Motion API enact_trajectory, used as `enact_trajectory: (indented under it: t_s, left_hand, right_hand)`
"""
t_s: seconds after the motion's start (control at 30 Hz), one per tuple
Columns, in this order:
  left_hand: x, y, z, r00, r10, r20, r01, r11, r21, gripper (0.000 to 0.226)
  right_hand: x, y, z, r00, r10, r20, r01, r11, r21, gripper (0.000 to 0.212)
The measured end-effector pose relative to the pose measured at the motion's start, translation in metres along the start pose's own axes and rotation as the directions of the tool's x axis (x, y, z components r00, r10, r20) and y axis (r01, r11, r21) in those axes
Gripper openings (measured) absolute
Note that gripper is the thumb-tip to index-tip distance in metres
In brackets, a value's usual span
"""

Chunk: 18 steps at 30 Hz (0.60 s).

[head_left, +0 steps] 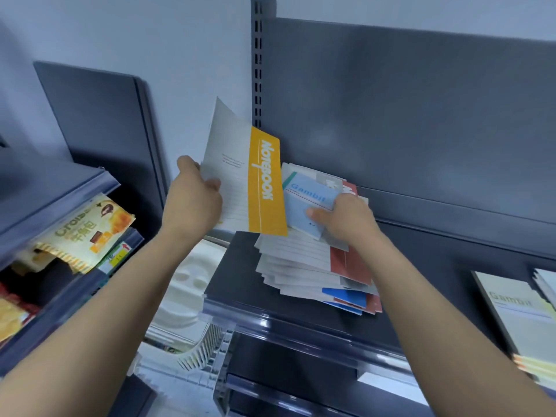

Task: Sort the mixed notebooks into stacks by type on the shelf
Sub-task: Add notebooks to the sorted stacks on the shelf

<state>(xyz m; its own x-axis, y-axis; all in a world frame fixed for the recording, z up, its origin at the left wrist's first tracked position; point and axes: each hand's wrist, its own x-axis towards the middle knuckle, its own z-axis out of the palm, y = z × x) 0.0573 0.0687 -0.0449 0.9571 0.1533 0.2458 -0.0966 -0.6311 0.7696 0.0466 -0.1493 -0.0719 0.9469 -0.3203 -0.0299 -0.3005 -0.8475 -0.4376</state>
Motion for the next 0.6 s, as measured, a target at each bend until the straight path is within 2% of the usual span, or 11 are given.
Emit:
enact_trajectory:
  t_s: [0.17,0.3,0.37,0.43,0.5,0.6]
  left_hand:
    - [0.000,-0.009,-0.013,1.000,0.023,-0.013,-0.023,1.000,0.010,0.021]
    - [0.000,-0.012,-0.019,0.999,0.037,-0.002,-0.037,0.999,0.000,0.019]
    - [0.000,-0.013,-0.022,0.999,0.043,0.008,-0.043,0.999,-0.017,0.017]
    - [0.000,-0.014,-0.024,0.998,0.067,0.010,-0.067,0.997,-0.033,0.015]
    - [0.000,-0.014,-0.026,0.996,0.093,0.009,-0.093,0.994,-0.049,0.016]
    - [0.000,-0.008,-0.022,0.994,0.108,0.022,-0.105,0.987,-0.122,0.017]
  right_hand:
    - [0.008,-0.023,0.010,0.998,0.053,-0.037,-0.051,0.998,0.047,0.048]
    - [0.014,-0.033,0.005,0.991,0.124,0.043,-0.127,0.989,0.073,0.039]
    - [0.016,-0.032,0.003,0.979,0.178,0.100,-0.195,0.959,0.205,0.038]
    - [0.017,-0.031,0.006,0.969,0.227,0.098,-0.247,0.899,0.362,0.032]
    - [0.015,-0.029,0.007,0.966,0.254,0.046,-0.244,0.837,0.489,0.022]
    - [0.007,-0.019,0.000,0.961,0.270,-0.055,-0.180,0.765,0.618,0.020]
